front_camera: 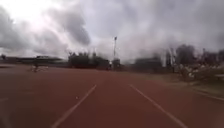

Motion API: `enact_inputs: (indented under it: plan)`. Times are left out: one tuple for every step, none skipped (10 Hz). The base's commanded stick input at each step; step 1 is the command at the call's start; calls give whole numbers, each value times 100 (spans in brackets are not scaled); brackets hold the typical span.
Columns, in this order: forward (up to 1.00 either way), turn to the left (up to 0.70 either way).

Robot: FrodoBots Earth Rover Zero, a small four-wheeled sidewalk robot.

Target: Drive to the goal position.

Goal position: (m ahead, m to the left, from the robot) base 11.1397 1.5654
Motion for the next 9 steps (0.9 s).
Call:
enact_inputs:
  plan:
    - [85,0]
    - [85,0]
    - [85,0]
    - [85,0]
    - [85,0]
    - [85,0]
    - [85,0]
    - [85,-3]
    - [85,-26]
